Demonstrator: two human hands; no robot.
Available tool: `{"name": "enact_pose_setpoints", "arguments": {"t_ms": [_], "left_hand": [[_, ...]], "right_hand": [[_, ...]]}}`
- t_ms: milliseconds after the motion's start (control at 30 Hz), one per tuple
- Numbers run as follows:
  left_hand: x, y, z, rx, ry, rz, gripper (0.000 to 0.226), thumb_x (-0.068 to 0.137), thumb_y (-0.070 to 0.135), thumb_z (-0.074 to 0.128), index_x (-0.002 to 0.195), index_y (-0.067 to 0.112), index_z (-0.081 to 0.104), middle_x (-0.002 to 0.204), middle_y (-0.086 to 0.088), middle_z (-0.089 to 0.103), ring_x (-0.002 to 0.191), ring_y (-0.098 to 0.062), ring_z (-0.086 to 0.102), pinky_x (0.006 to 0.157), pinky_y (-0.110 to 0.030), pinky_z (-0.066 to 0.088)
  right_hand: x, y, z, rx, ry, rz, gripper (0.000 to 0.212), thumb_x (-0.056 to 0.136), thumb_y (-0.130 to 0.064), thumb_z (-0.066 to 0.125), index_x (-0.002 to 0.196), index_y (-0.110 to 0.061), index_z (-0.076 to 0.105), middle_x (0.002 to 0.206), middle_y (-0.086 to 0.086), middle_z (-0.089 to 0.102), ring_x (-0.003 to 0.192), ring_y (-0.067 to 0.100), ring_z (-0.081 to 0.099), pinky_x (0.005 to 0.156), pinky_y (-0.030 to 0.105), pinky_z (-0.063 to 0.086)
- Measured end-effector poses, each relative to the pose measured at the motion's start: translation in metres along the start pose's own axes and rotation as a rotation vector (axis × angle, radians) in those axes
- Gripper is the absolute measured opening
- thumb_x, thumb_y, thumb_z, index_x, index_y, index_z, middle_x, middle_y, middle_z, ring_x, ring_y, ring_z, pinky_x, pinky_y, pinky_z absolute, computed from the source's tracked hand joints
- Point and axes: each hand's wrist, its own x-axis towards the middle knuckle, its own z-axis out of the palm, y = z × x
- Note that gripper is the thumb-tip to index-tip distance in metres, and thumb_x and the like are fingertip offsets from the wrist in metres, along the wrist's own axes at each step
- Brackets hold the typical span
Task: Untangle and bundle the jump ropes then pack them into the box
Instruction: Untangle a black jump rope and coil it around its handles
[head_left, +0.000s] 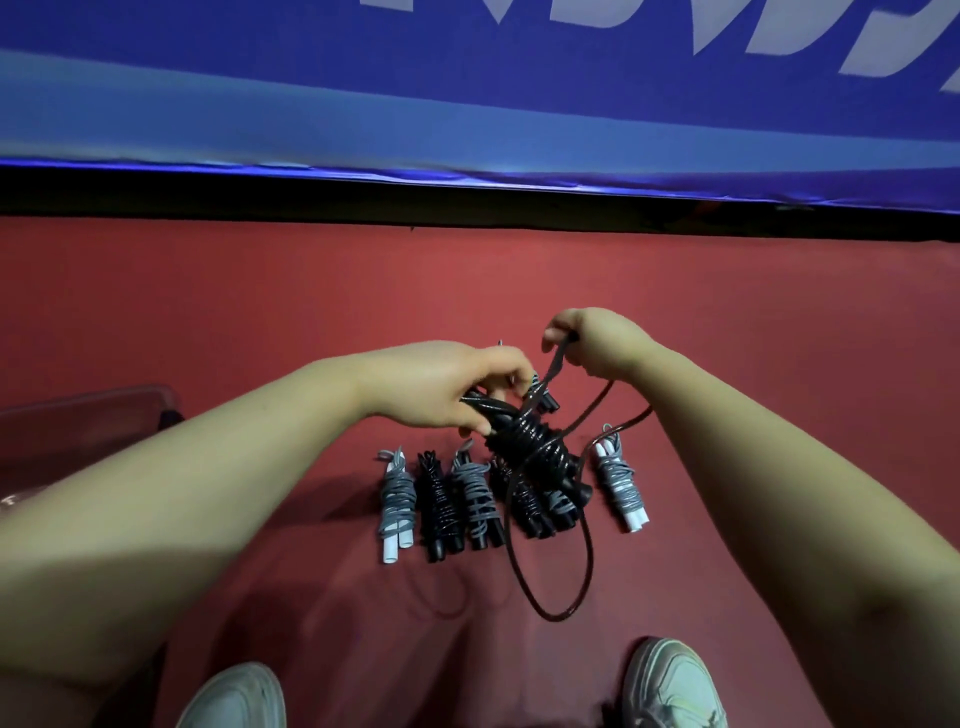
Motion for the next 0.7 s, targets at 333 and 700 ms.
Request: {"name": "enact_pose_setpoints", "arguments": {"t_ms": [333, 700], "left_hand": [[-0.016, 0.001, -0.011, -0.267, 0.016, 0.067, 0.055, 0.086, -0.004, 0.062, 0.120, 0.038, 0.052, 0.079, 0.033, 0.064, 0.071, 0.009, 0.057, 0.069, -0.009, 0.042], [-0.020, -0.057, -0.023, 0.400, -0.010, -0.146, 0.064, 0.087, -0.001, 0.056, 0.129, 0.047, 0.052, 0.093, 0.016, 0.060, 0.087, -0.011, 0.053, 0.076, -0.025, 0.040]], "right_hand": [[-0.002, 0.010, 0.018, -0.348, 0.602, -0.468, 0.033, 0.089, -0.038, 0.045, 0.077, -0.013, 0.062, 0.063, 0.004, 0.062, 0.046, 0.028, 0.053, 0.045, 0.022, 0.029], [0.005, 0.008, 0.014, -0.450, 0.188, -0.078, 0.027, 0.093, -0.039, 0.052, 0.112, -0.022, 0.060, 0.107, 0.005, 0.064, 0.099, 0.029, 0.059, 0.070, 0.030, 0.041]]}}
